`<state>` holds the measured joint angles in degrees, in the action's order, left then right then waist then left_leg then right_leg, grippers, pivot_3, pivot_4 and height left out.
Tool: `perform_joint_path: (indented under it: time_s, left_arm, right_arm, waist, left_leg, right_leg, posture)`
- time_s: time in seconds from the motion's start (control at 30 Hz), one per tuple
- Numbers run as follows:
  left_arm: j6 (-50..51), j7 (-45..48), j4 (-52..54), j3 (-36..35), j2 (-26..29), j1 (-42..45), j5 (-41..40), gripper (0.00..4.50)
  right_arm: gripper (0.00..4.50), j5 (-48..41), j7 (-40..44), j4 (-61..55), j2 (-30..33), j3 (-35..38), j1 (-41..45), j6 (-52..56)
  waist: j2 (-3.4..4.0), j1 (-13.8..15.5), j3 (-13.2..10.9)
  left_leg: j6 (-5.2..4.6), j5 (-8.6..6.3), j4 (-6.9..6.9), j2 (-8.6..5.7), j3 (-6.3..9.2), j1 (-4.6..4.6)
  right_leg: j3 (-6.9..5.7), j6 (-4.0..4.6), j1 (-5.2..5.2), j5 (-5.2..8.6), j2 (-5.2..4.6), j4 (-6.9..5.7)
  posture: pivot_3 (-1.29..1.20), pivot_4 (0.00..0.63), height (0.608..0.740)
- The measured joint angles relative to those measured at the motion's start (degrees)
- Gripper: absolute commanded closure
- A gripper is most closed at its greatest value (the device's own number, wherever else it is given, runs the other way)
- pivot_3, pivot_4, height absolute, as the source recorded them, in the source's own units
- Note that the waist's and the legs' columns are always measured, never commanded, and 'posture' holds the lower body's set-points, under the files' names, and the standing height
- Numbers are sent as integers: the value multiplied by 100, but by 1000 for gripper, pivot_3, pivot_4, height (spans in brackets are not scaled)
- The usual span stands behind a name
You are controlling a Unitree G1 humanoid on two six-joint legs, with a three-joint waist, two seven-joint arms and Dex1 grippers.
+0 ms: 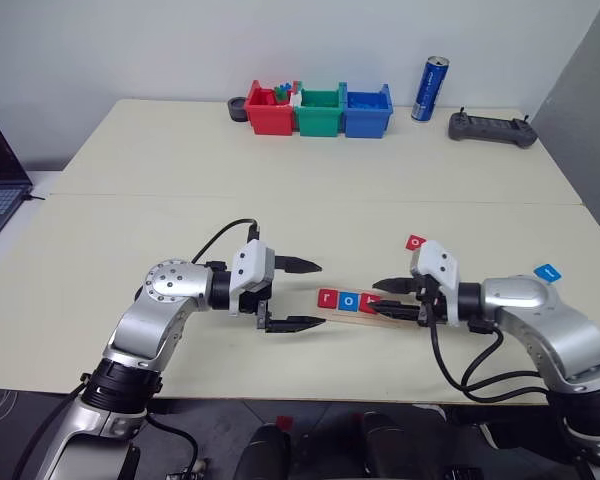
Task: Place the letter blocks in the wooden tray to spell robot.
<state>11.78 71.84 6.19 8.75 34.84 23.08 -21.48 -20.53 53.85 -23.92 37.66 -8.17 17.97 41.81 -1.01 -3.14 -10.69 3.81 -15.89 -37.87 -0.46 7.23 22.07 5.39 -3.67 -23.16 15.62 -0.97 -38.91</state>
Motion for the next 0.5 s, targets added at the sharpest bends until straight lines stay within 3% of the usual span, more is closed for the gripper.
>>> perform_joint_path:
  time_s: [0.1,0.5]
  left_arm:
    - [3,8,2,0,3,-18,2,0]
    - [40,-13,61,-1,99,-135,0,0]
  right_arm:
    - [4494,141,-59,20,-20,-278,-159,-151]
    - [4494,723,-154,660,-4,-804,-61,-710]
  waist:
    - [0,3,0]
    - [0,2,0]
  left_leg:
    - [0,0,0,-1,-1,1]
    - [0,0,0,0,0,-1]
  right_leg:
    - [2,0,0,0,0,1]
    - [1,0,0,0,1,0]
  posture:
    - [0,150,740]
    - [0,150,740]
